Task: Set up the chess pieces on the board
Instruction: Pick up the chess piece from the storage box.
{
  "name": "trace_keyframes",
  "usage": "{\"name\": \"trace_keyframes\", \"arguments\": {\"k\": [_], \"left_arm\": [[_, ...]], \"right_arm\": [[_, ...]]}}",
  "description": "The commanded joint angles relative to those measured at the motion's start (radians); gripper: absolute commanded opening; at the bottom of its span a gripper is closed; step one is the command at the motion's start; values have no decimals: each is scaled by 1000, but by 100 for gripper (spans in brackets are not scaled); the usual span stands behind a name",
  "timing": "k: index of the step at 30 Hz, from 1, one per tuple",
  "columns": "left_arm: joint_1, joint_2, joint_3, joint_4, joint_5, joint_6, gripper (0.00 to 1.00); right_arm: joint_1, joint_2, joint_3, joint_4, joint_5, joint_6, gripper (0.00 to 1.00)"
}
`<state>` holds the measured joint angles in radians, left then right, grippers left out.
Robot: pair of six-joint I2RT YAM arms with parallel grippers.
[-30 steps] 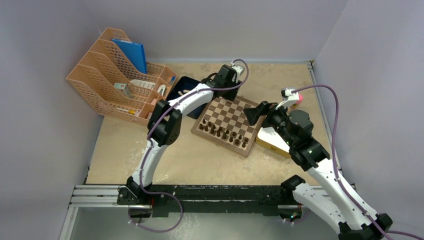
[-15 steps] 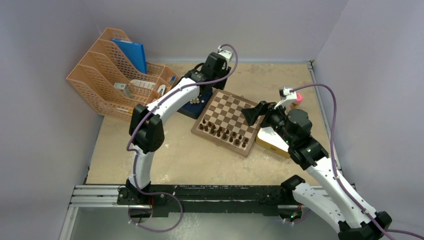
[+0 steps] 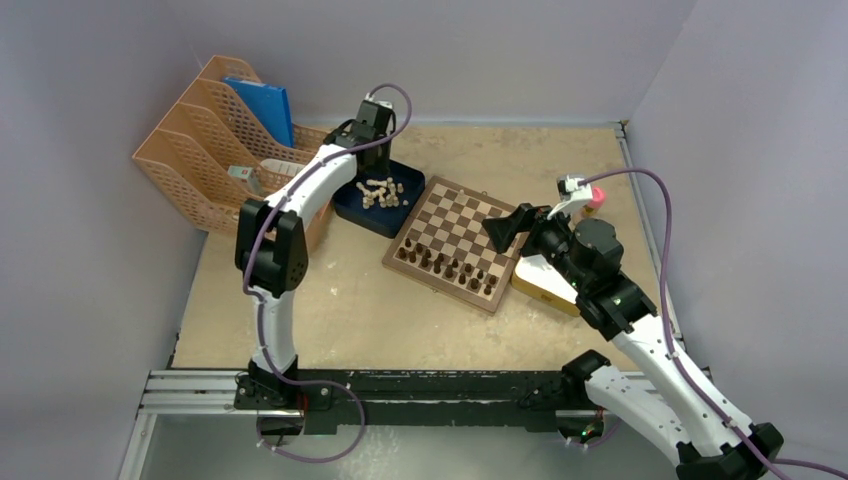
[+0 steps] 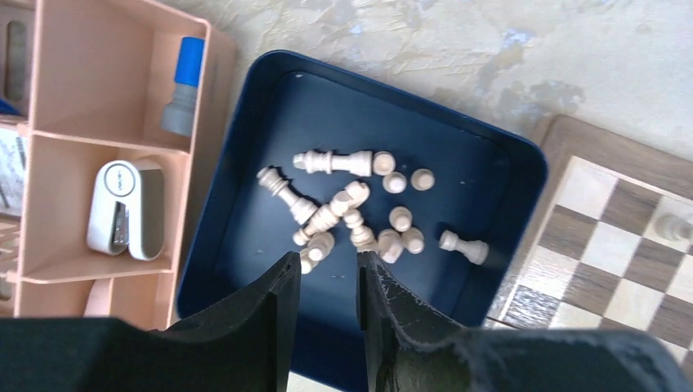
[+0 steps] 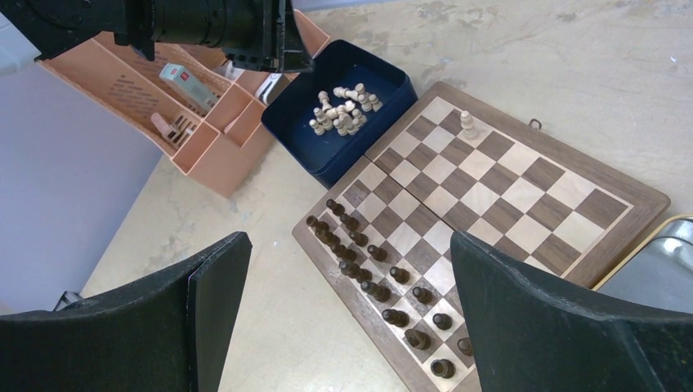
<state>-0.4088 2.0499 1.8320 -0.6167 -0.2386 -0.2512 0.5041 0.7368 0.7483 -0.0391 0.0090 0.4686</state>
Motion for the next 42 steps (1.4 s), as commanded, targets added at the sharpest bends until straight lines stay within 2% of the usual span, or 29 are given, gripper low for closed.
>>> {"name": "trace_keyframes", "arguments": {"k": [1,7,21,42], "left_arm": [[26,-14,-13,-9,-60,-32,31],[54,8,-54,25,36,-28,31],[79,87,-75,14,62,-42,30],[80,107,-71,-5,84,-43,22]], "right_arm": [[4,-20,3,41,6,-14,94],[5,-25,2,42,14,-19,94],[4,-30,6,41,17,-18,94],[4,-34,0,41,16,-18,94]]}}
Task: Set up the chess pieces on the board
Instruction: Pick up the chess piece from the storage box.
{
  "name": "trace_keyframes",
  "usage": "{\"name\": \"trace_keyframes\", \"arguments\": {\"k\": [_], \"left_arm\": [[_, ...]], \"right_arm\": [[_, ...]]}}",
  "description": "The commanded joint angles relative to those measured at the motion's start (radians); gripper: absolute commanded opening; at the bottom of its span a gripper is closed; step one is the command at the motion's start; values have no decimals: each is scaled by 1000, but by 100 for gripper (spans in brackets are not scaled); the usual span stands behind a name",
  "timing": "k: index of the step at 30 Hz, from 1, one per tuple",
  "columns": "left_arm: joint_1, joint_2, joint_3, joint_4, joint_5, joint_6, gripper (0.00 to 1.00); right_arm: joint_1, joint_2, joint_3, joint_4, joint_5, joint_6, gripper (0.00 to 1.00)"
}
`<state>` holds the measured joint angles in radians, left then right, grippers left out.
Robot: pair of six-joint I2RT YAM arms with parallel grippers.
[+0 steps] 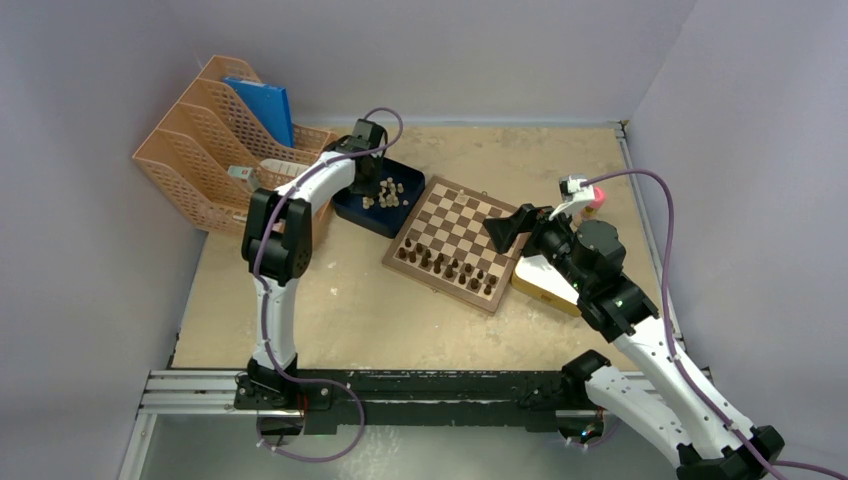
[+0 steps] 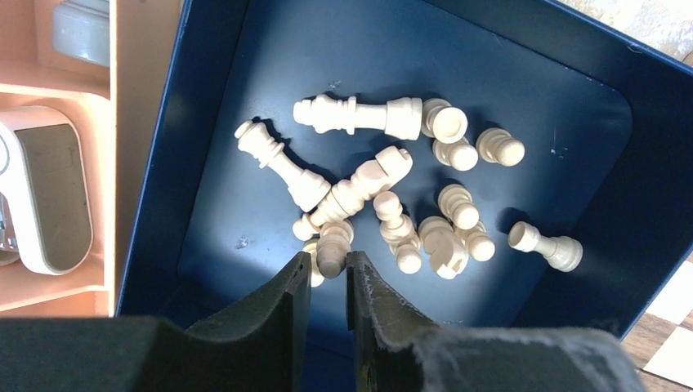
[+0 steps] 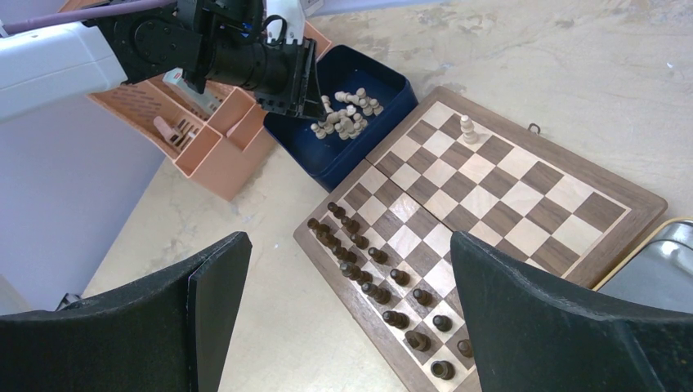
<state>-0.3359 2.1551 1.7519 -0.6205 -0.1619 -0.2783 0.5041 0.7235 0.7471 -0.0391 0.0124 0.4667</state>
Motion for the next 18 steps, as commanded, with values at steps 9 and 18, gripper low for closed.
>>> {"name": "trace_keyframes", "arguments": {"k": [9,18], "left_arm": [[8,-25,43,-39,11,-15,11],[5,-147,52,-86,16,8,9]], "right_arm": [[3,-7,22,41,8,-24,94],[3,-19,7,21,27,-13,94]]}}
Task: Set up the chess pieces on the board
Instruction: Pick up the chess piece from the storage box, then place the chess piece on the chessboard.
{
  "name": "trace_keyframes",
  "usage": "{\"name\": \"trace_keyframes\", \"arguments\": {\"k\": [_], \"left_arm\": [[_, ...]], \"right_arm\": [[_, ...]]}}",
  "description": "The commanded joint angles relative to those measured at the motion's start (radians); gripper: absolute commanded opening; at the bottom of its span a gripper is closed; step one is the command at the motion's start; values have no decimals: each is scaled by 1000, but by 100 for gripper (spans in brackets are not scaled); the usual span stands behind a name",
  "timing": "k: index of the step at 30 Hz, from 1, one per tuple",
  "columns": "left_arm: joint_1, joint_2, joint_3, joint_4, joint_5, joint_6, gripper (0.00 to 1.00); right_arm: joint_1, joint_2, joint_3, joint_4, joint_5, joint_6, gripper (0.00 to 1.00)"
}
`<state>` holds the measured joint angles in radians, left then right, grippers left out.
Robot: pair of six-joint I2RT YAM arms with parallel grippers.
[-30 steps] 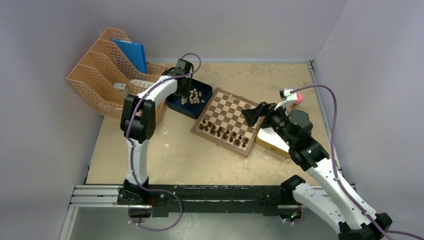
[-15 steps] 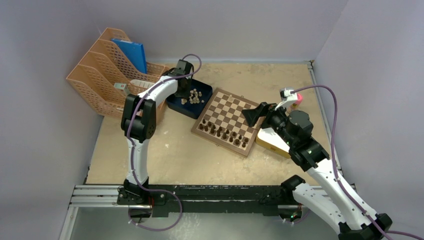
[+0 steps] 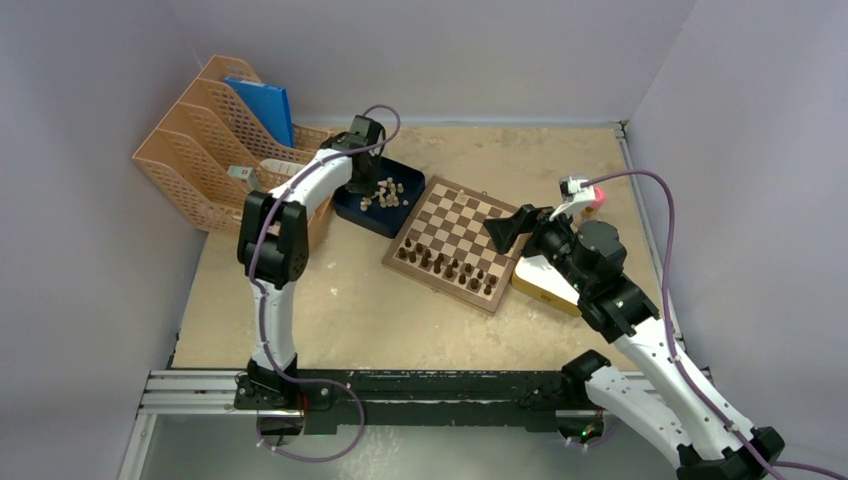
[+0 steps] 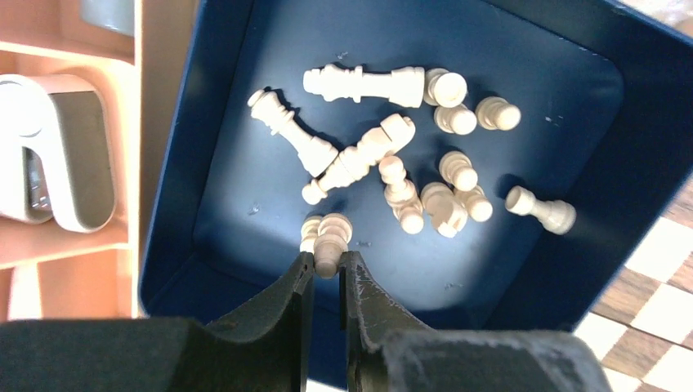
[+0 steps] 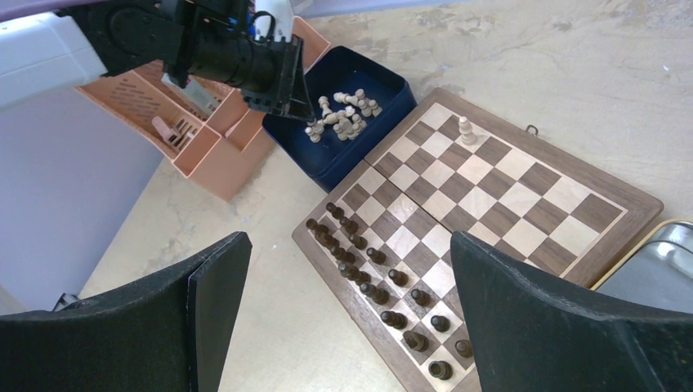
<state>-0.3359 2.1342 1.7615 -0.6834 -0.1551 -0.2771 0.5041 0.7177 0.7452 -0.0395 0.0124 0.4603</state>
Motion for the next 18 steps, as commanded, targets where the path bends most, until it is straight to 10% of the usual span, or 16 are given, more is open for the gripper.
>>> {"name": "trace_keyframes", "arguments": {"k": [1,18], "left_arm": [[5,-140,37,-25,15,7,9],[-194,-237,93,-19,69,18,10]], "right_arm": [[4,-13,17,7,30,-9,94],[5,-47,26,-25,37,4,94]]}}
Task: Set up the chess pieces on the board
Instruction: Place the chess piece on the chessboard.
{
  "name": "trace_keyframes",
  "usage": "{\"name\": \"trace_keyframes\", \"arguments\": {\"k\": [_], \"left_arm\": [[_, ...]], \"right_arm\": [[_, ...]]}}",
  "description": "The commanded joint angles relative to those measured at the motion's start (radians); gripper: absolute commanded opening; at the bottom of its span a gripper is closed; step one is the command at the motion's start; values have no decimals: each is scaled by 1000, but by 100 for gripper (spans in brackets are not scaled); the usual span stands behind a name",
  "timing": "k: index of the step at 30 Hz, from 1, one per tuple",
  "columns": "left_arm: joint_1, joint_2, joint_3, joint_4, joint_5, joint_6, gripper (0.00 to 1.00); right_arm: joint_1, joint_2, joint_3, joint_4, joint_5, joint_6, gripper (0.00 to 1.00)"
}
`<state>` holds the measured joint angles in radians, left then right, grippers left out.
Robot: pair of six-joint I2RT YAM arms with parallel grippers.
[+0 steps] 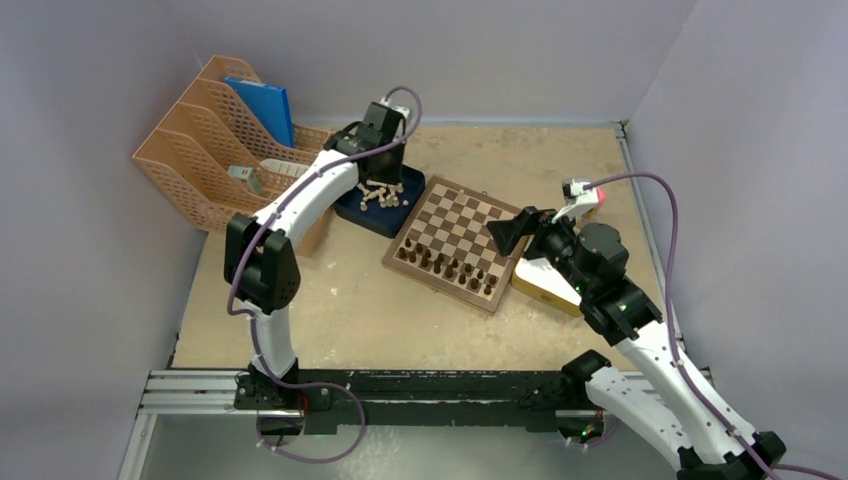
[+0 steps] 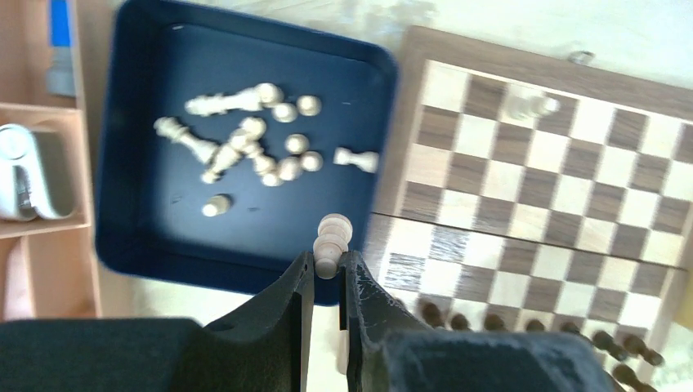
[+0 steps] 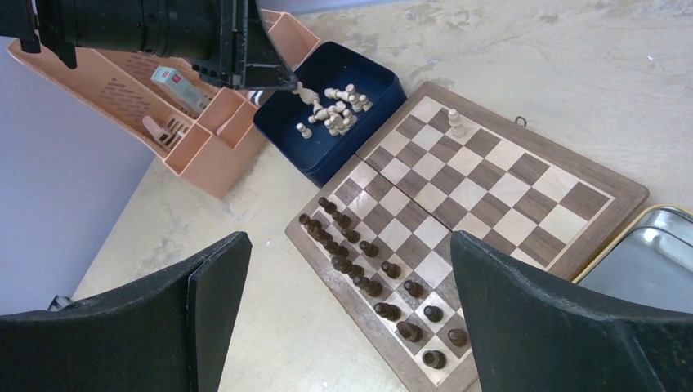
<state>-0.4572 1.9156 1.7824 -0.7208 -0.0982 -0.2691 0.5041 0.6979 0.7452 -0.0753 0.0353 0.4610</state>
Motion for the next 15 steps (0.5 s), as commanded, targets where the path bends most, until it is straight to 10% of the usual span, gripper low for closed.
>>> {"name": "trace_keyframes", "arguments": {"k": [1,15], "left_arm": [[-97,-4,89,13,8,7,10],[-322,215,283,3,-24,-13,11]], "right_arm": [[5,-32,28,7,15,3,94],[4,-70,43,-31,29,-15,94]]}}
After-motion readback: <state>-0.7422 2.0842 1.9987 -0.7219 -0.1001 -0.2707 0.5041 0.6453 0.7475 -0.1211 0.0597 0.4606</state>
